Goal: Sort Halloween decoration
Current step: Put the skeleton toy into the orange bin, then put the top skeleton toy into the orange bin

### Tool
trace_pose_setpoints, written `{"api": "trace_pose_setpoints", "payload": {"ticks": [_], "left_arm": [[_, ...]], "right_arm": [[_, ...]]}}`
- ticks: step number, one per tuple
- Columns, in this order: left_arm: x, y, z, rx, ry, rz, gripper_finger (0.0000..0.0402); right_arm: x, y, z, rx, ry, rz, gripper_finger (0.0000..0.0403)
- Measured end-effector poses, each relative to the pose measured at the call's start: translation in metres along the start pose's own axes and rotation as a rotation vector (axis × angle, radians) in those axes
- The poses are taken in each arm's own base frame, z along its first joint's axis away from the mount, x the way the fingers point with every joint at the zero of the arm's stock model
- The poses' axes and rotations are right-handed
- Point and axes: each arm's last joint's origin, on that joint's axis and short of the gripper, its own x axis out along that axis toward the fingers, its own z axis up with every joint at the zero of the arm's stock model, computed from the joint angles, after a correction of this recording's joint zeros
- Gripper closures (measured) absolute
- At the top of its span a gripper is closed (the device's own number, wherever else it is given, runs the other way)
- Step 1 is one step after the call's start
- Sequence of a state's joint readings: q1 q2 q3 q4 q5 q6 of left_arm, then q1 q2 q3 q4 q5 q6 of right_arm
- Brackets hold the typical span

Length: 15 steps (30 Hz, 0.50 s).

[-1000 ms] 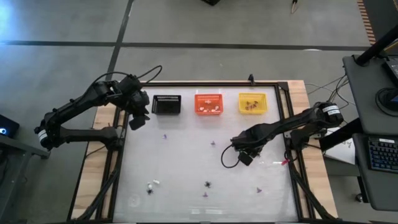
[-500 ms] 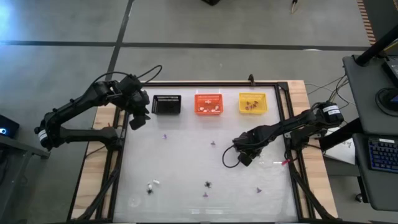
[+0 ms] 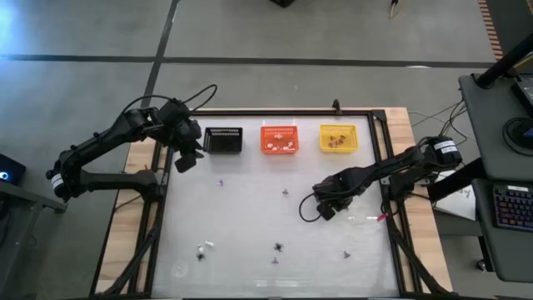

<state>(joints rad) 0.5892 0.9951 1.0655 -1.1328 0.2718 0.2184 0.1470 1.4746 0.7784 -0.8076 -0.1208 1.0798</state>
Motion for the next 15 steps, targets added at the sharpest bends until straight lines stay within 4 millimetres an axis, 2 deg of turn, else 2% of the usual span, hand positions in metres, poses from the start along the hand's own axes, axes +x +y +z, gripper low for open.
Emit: {"api": "trace_pose_setpoints", "payload": {"ticks": [5,15], "left_arm": [[0.000,0.000,0.000,0.000,0.000,0.000,0.0264],[0.000,0.000,0.000,0.000,0.000,0.000,0.0264]], "right_arm": [[-0.006,0.003,0.001,0.068,0.012,0.036,0.0394],[-0.040,0.018,0.006,0.083,-0.067,0.158,0.0395]]}}
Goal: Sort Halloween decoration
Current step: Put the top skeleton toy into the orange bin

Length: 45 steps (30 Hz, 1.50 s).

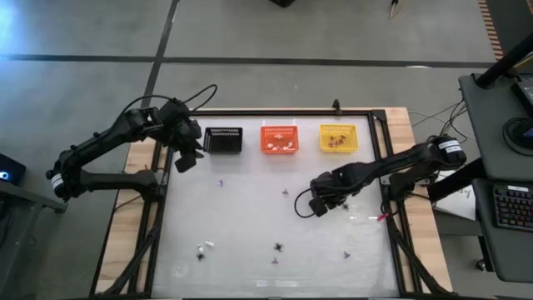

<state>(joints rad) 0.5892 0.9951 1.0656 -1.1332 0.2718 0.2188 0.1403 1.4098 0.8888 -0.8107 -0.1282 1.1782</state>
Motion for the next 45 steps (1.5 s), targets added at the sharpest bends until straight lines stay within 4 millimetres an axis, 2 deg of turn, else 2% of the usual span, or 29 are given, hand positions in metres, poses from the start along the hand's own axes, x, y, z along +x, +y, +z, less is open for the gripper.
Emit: {"api": "trace_pose_setpoints", "payload": {"ticks": [4,11,19,34,38,45], "left_arm": [[0.000,0.000,0.000,0.000,0.000,0.000,0.0264],[0.000,0.000,0.000,0.000,0.001,0.000,0.0264],[0.000,0.000,0.000,0.000,0.000,0.000,0.0264],[0.000,0.000,0.000,-0.022,0.000,0.000,0.0264],[0.000,0.000,0.000,-0.022,0.000,0.000,0.0264],[0.000,0.000,0.000,-0.023,0.000,0.000,0.0264]], "right_arm": [[-0.005,0.003,0.002,-0.047,-0.029,-0.001,0.0395],[-0.004,-0.016,-0.005,-0.046,0.040,-0.210,0.0394],[-0.002,-0.017,-0.005,-0.119,0.061,-0.216,0.0394],[0.002,-0.019,-0.004,-0.101,0.026,-0.258,0.0389],[0.002,-0.019,-0.004,-0.093,0.021,-0.259,0.0371],[0.003,-0.018,-0.004,-0.129,0.040,-0.246,0.0297]]}}
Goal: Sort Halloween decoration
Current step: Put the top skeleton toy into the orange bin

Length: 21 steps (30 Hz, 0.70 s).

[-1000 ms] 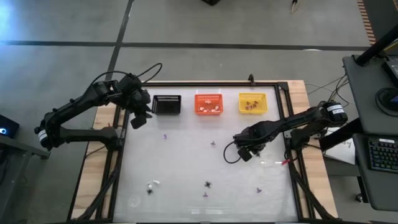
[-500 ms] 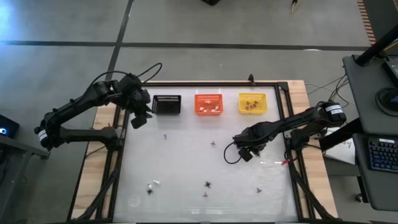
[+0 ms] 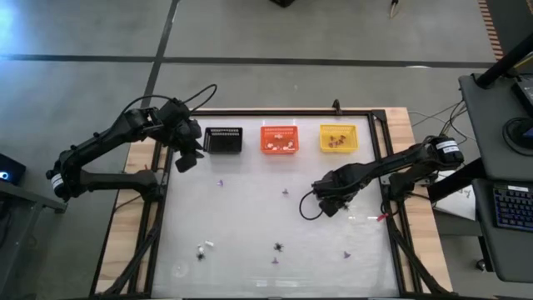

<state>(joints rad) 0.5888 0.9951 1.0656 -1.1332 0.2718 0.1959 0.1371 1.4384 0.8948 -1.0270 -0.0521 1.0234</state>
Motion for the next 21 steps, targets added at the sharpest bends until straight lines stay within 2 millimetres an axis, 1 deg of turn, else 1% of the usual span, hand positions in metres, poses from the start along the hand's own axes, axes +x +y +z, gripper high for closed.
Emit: {"api": "trace_pose_setpoints", "payload": {"ticks": [3,7,17,21], "left_arm": [[0.000,0.000,0.000,-0.006,0.000,0.001,0.0264],[0.000,0.000,0.000,-0.007,0.000,0.000,0.0264],[0.000,0.000,0.000,-0.007,0.000,0.000,0.0264],[0.000,0.000,0.000,0.001,0.001,0.000,0.0264]], "right_arm": [[0.001,0.003,0.002,-0.048,-0.020,0.040,0.0273],[0.008,0.007,0.003,-0.089,-0.032,0.109,0.0257],[0.031,-0.006,-0.003,-0.051,0.005,0.063,0.0252],[0.035,-0.005,-0.003,-0.061,0.003,0.100,0.0252]]}}
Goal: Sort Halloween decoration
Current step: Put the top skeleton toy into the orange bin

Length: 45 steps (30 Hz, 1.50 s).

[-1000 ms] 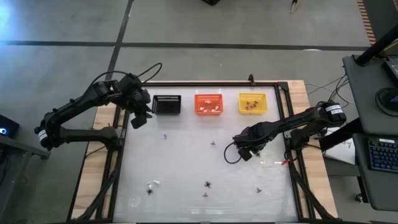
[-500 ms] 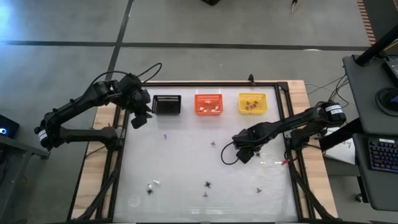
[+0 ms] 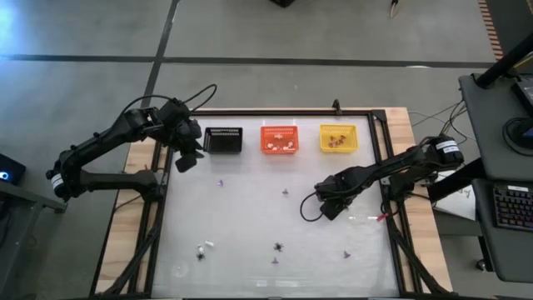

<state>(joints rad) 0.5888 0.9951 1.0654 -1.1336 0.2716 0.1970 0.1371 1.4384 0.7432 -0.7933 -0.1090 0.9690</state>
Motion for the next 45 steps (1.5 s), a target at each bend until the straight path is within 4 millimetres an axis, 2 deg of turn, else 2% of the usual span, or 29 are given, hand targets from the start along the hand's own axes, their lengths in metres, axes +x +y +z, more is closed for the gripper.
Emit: {"api": "trace_pose_setpoints", "payload": {"ticks": [6,13,20,28,36,40,45], "left_arm": [[0.000,0.000,0.000,0.003,0.000,0.000,0.0264],[0.000,0.000,0.000,0.003,0.000,0.000,0.0264],[0.000,0.000,-0.001,0.001,0.007,-0.001,0.0264],[0.000,0.000,-0.001,0.001,0.007,-0.001,0.0264],[0.000,0.000,-0.001,0.000,0.006,-0.001,0.0264],[0.000,0.000,-0.001,-0.008,0.006,-0.001,0.0264],[0.000,0.000,0.000,-0.017,0.005,0.000,0.0264]], "right_arm": [[0.004,0.000,0.000,-0.002,-0.004,0.018,0.0281],[0.006,0.000,0.001,-0.002,0.001,0.017,0.0379],[-0.003,0.003,0.001,0.075,-0.019,0.039,0.0386],[-0.039,0.023,0.014,0.117,-0.167,0.139,0.0388],[-0.074,0.027,0.055,0.161,-0.362,0.174,0.0389],[-0.087,0.018,0.088,0.184,-0.441,0.213,0.0390],[-0.104,0.004,0.135,0.134,-0.546,0.223,0.0392]]}}
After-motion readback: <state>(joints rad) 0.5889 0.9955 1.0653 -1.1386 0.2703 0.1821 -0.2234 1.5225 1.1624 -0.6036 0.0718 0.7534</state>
